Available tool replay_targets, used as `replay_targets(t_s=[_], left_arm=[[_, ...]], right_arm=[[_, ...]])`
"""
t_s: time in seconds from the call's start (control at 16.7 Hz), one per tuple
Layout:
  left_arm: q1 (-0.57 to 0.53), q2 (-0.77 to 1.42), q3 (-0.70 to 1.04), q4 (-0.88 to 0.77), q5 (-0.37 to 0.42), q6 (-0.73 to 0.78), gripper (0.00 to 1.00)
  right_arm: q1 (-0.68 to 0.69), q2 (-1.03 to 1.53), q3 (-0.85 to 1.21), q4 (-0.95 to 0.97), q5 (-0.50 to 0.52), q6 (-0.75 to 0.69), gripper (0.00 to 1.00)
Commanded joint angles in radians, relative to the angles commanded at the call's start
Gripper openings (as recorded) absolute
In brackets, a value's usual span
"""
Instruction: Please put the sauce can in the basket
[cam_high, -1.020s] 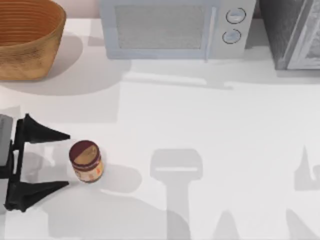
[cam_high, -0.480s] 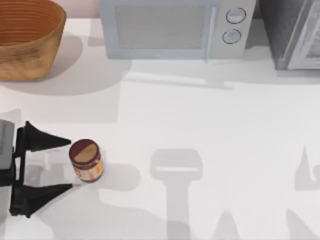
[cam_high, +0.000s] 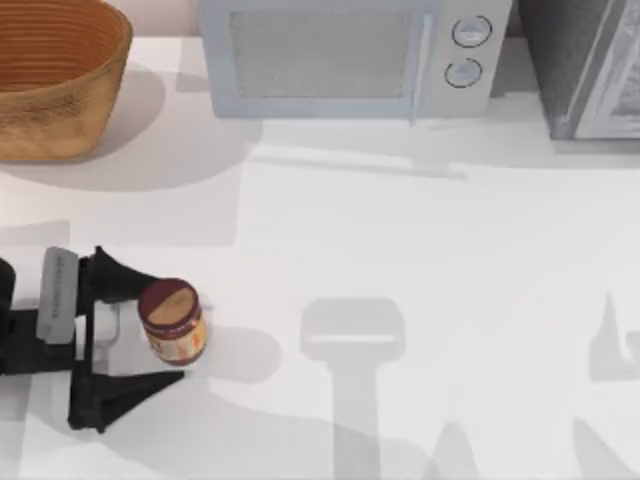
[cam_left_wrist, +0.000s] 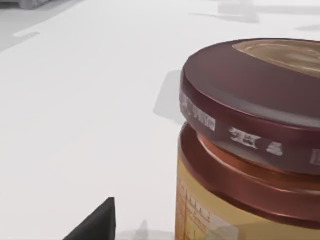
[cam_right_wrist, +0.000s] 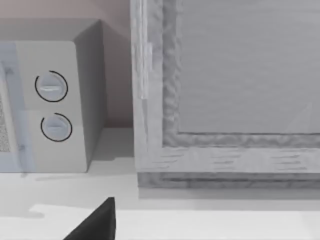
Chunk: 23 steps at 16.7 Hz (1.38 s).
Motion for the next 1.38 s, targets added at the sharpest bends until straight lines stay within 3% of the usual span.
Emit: replay_targets(t_s=[0.36,0.6,0.78,1.14,1.38], left_arm=[[-0.05,-0.04,-0.114,0.505,-0.005,-0.434,1.0],[-0.078,-0.06,-0.169,0.749,-0.016,-0.643,1.0],[-0.09,-0.068,-0.192,0.847,-0.022,-0.727,1.0],[-0.092,-0.069,-0.195,0.862,-0.023,-0.74,1.0],[-0.092,-0.069,-0.195,0.862,-0.023,-0.74,0.7]], right_arm=[[0.0,0.0,0.0,0.0,0.0,0.0,1.0],[0.0,0.0,0.0,0.0,0.0,0.0,1.0],[0.0,0.0,0.0,0.0,0.0,0.0,1.0],[0.0,0.0,0.0,0.0,0.0,0.0,1.0],[0.0,0.0,0.0,0.0,0.0,0.0,1.0]])
